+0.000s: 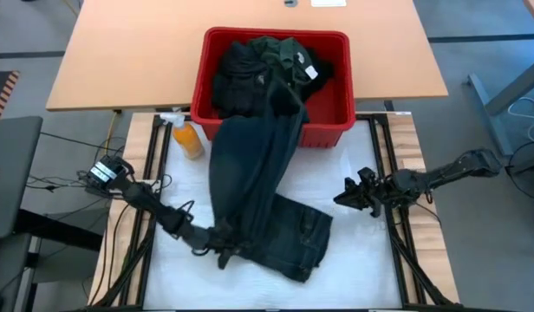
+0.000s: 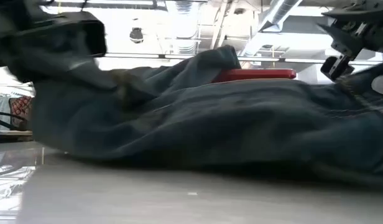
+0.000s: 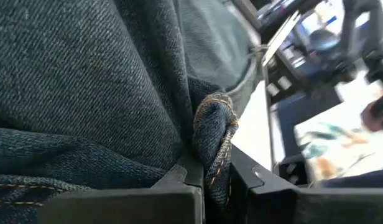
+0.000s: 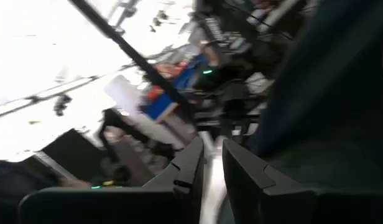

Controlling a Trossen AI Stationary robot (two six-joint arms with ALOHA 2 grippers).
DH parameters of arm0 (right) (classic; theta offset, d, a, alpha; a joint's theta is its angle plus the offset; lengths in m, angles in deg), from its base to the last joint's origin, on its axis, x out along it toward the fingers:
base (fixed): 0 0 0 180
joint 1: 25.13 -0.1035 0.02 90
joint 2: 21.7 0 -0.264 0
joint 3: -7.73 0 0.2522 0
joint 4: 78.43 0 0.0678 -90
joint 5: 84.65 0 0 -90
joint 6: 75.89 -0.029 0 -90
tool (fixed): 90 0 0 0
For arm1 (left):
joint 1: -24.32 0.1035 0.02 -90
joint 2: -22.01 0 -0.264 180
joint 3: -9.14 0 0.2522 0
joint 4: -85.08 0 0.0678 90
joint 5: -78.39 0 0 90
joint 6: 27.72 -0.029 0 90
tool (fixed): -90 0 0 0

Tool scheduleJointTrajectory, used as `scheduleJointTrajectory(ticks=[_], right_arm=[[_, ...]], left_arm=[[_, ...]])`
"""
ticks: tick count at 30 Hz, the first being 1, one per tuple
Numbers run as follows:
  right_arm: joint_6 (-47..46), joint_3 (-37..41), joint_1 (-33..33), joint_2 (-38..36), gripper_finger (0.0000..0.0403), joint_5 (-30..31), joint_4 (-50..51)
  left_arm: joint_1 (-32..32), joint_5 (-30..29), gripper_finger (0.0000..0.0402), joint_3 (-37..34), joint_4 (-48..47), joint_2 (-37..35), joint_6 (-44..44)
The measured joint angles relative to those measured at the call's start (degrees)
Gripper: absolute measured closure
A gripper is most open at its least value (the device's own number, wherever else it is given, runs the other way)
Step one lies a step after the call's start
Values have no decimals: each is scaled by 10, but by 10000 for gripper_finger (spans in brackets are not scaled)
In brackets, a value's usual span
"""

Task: Fold laundry
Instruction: Remove the blue pants from the red bin

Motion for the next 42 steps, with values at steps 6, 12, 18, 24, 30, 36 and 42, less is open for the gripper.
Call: scheduleJointTrajectory(ticks=[6, 12, 18, 24, 30, 36, 42], right_arm=[[21, -4, -13, 52, 316, 106, -6], [13, -7, -23, 109, 316, 154, -32], [60, -38, 17, 162, 316, 318, -29], [177, -112, 99, 237, 316, 285, -30], [267, -195, 182, 336, 316, 282, 35], [268, -254, 270, 397, 316, 252, 78], [288, -281, 322, 412, 316, 249, 92]], left_arm=[[-26, -41, 386, -1, -18, 0, -12], [-60, -40, 387, 0, -86, 0, 4], [-73, -33, 386, 0, -99, 0, 12], [-72, -33, 385, 0, -100, 1, 15], [-72, -65, 385, 0, -100, 1, 67], [-73, -73, 385, 2, -101, 1, 134], [-95, -56, 384, 24, -123, 2, 192]])
